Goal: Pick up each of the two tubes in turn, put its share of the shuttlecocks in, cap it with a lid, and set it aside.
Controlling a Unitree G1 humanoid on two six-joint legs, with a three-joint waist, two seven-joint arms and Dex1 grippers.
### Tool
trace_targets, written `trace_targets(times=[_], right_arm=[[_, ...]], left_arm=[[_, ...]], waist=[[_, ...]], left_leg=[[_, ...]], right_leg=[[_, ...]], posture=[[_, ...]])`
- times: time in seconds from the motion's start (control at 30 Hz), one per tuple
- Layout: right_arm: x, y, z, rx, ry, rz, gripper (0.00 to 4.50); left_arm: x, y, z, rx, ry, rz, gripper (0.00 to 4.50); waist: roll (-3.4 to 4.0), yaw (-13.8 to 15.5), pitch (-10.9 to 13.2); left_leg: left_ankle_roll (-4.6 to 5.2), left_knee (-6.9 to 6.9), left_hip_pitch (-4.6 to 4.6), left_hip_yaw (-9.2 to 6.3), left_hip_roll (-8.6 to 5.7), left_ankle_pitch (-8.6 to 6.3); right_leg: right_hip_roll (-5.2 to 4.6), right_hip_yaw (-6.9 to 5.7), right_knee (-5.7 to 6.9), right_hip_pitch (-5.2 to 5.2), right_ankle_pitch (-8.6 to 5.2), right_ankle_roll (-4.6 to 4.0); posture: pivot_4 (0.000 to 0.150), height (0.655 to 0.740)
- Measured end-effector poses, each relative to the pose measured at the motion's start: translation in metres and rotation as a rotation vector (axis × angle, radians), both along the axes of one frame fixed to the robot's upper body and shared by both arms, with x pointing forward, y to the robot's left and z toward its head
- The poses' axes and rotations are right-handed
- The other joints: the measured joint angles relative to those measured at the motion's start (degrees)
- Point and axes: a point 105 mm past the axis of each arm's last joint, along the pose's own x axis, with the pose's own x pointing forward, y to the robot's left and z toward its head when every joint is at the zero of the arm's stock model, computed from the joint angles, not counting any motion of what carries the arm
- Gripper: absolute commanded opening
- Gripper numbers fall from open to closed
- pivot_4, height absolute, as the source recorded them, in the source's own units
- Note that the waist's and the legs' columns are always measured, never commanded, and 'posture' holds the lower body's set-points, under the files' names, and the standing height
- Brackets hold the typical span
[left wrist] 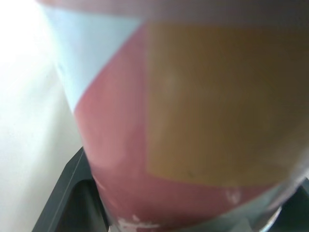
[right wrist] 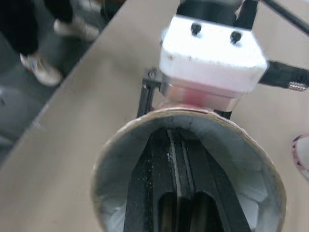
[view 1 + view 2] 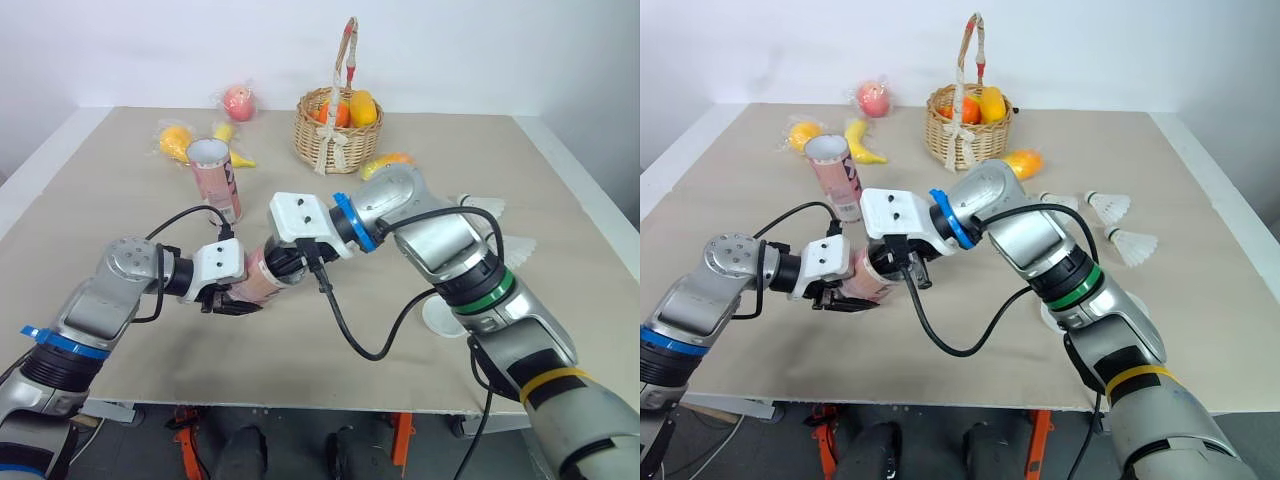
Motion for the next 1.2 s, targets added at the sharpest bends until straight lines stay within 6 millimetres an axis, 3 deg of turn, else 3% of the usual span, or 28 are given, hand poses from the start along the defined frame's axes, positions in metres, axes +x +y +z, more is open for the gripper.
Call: trace_targets(times=[0.1, 0.33, 0.5, 0.63, 0.97, 1.2], right_arm=[[0.003, 0.004, -0.011, -0.057, -0.037, 0.023, 0.04], [0.012, 0.023, -0.014, -0.106, -0.11, 0.061, 0.04], [0.013, 0.023, -0.014, -0.105, -0.087, 0.066, 0.04], [0.012, 0.01, -0.007, -0.099, -0.034, 0.089, 0.04], [0.025, -0.055, 0.04, -0.024, -0.027, -0.029, 0.04], [0.024, -0.102, 0.035, 0.112, 0.01, -0.214, 0.04]], left_arm=[[0.0, 0.0, 0.0, 0.002, -0.001, 0.001, 2.92], [0.001, 0.007, -0.002, 0.005, 0.009, 0.032, 2.92], [0.002, 0.008, -0.002, 0.007, 0.008, 0.041, 2.92], [0.001, 0.004, -0.001, 0.002, -0.003, 0.023, 2.92], [0.001, -0.001, 0.0, -0.023, -0.014, 0.021, 2.92], [0.005, -0.025, 0.008, -0.185, -0.058, 0.0, 2.92]], waist=[[0.0, 0.0, 0.0], [0.0, -0.2, 0.0], [0.0, -0.6, 0.0], [0.0, -0.5, 0.0], [0.03, -0.3, 0.0], [-0.01, 0.0, 0.0]], left_leg=[[0.0, -0.02, 0.02, -0.01, 0.02, 0.0], [0.0, -0.02, 0.24, 0.07, 0.19, 0.01], [0.02, -0.02, 0.32, 0.05, 0.24, 0.05], [0.0, -0.01, 0.23, 0.01, 0.19, 0.07], [-0.04, -0.08, 0.13, -0.09, -0.01, 0.02], [-0.04, -0.05, -0.03, -0.12, -0.06, 0.01]], right_leg=[[0.02, 0.0, 0.0, -0.01, 0.0, -0.02], [0.07, -0.12, 0.04, 0.07, 0.08, -0.15], [0.13, -0.15, 0.21, 0.05, 0.13, -0.26], [0.11, -0.15, 0.26, 0.02, 0.08, -0.28], [0.0, -0.08, 0.25, 0.01, -0.02, -0.41], [-0.05, -0.06, 0.24, -0.05, -0.04, -0.33]], posture=[[0.15, 0.74], [0.15, 0.74], [0.15, 0.74], [0.15, 0.74], [0.15, 0.74], [0.15, 0.74]])
